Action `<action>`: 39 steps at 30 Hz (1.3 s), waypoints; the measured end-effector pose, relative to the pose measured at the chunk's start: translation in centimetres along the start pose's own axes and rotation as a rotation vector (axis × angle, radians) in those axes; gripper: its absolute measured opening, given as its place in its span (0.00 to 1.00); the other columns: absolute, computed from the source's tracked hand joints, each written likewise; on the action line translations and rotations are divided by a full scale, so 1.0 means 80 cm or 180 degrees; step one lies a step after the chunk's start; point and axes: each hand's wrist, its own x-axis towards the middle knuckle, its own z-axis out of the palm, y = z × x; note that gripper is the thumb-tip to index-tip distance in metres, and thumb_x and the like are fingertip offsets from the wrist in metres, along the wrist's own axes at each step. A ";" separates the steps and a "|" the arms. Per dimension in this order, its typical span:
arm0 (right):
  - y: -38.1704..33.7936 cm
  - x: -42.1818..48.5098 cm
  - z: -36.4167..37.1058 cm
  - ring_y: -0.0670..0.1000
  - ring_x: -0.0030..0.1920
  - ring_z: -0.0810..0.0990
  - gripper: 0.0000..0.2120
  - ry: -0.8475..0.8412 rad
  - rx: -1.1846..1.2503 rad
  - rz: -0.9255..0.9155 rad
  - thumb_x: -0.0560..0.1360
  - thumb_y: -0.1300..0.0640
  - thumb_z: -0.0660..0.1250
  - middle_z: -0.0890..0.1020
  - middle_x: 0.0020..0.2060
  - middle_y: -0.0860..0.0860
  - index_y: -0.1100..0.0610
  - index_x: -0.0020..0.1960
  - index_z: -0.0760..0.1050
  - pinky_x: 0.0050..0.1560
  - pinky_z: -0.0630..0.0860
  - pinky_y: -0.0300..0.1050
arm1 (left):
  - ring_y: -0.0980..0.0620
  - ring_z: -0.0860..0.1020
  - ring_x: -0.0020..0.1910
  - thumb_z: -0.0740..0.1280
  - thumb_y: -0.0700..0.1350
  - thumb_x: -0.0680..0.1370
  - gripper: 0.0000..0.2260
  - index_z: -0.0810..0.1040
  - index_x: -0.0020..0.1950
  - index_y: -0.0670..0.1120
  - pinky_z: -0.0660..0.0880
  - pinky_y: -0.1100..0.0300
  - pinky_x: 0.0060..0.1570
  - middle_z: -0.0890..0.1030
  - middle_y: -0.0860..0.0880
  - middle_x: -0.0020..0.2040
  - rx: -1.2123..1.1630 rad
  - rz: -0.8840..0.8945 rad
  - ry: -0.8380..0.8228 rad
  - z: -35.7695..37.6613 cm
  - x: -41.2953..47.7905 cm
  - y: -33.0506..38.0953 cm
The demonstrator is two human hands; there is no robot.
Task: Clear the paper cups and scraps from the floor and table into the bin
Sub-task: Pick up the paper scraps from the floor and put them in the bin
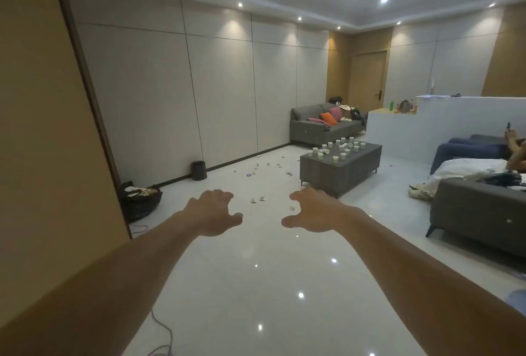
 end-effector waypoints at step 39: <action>0.211 0.720 -0.022 0.57 0.72 0.63 0.37 0.0127 0.0038 0.0199 0.74 0.37 0.66 0.63 0.74 0.52 0.51 0.77 0.59 0.68 0.67 0.54 | 0.47 0.62 0.71 0.58 0.62 0.76 0.31 0.59 0.75 0.51 0.64 0.49 0.64 0.62 0.50 0.74 -0.0184 0.0246 -0.0220 0.088 0.770 -0.052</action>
